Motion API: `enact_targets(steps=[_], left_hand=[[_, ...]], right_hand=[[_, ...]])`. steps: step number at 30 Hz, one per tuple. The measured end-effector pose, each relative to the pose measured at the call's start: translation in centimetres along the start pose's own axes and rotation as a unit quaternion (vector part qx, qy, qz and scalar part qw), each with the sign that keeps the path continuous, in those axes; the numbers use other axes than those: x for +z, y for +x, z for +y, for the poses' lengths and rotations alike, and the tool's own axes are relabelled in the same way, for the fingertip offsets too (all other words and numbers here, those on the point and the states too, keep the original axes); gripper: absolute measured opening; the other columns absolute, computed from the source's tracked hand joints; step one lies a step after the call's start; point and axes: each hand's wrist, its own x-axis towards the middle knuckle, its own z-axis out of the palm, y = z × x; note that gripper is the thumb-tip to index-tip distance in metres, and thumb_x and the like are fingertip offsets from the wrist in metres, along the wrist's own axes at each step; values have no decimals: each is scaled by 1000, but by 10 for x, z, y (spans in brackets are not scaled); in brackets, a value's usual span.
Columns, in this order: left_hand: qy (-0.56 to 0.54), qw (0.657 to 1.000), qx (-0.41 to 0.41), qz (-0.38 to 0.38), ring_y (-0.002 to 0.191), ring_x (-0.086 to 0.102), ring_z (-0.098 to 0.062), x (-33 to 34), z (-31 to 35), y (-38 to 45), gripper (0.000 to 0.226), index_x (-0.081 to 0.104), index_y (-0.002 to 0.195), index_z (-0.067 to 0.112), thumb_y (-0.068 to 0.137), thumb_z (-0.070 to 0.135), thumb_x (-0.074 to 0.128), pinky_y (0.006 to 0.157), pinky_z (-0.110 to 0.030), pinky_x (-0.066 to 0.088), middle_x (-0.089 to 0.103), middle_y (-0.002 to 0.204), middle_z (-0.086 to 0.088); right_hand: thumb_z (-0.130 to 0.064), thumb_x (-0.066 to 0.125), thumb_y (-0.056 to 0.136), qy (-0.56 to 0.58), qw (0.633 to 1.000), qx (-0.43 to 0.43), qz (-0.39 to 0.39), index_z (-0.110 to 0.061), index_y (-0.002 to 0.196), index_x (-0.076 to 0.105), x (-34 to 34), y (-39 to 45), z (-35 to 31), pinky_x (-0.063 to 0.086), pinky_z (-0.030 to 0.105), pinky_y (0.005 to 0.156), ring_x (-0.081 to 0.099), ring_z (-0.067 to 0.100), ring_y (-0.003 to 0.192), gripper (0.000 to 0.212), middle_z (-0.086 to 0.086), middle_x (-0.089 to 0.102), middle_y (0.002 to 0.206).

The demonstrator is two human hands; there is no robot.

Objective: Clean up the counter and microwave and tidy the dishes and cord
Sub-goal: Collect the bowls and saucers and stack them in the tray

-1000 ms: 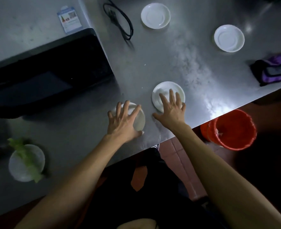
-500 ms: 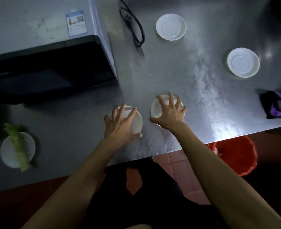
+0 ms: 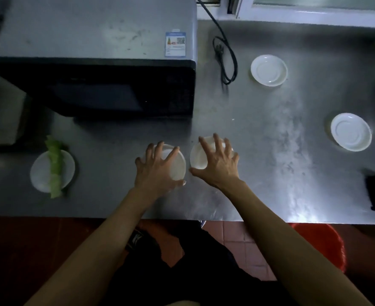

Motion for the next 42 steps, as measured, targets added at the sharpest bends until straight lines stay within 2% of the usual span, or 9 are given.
enact_targets(steps=[3, 9, 19, 25, 29, 35, 42], left_hand=[[-23, 999, -26, 16, 146, 6, -32, -7, -32, -14, 108, 12, 151, 41, 65, 79, 64, 105, -65, 29, 5, 159, -4], [-39, 996, -71, 32, 146, 3, -31, -17, -110, -53, 107, 11, 152, 44, 65, 80, 62, 107, -65, 27, 2, 160, -2], [-79, 983, -156, 47, 148, -2, -33, -22, -280, -164, 104, 6, 151, 47, 68, 79, 60, 108, -62, 19, -4, 162, -1], [-95, 973, -192, 87, 147, 2, -33, -33, -353, -209, 101, 12, 149, 47, 67, 76, 62, 107, -61, 22, 3, 160, -3], [-86, 968, -212, 103, 147, 6, -33, -38, -385, -217, 103, 16, 150, 46, 64, 74, 66, 106, -59, 25, 7, 160, -4], [-81, 966, -220, 109, 145, 7, -32, -44, -426, -203, 103, 17, 150, 44, 64, 75, 65, 104, -59, 26, 11, 158, -4], [-74, 966, -228, 99, 148, 4, -32, -65, -472, -161, 107, 11, 153, 46, 66, 77, 64, 106, -62, 25, 6, 162, -4]], right_hand=[[-83, 57, 70, -12, 1000, -24, 7, -44, 153, 3, -3, 2, -36, 25, 66, 109, 1, 41, 149, 106, 4, -2, 165], [-82, 59, 69, -27, 997, -65, 24, -45, 151, 8, 1, -7, -118, 27, 66, 108, 5, 40, 148, 103, 4, 4, 164], [-83, 58, 68, -46, 989, -138, 30, -44, 152, 10, 26, -43, -306, 29, 63, 108, 8, 37, 147, 104, 2, 5, 163], [-83, 58, 67, -56, 978, -197, 33, -45, 151, 15, 33, -55, -394, 31, 60, 105, 14, 35, 144, 102, 0, 11, 159], [-80, 62, 68, -54, 974, -220, 29, -45, 151, 16, 33, -51, -432, 28, 61, 106, 10, 34, 146, 102, 0, 7, 162], [-81, 57, 69, -53, 973, -225, 15, -46, 152, 13, 37, -24, -472, 26, 66, 108, 3, 35, 150, 100, -2, 1, 165], [-79, 60, 71, -18, 972, -234, 20, -45, 153, 11, 30, 30, -510, 25, 65, 108, 2, 36, 150, 101, -1, 0, 165]])
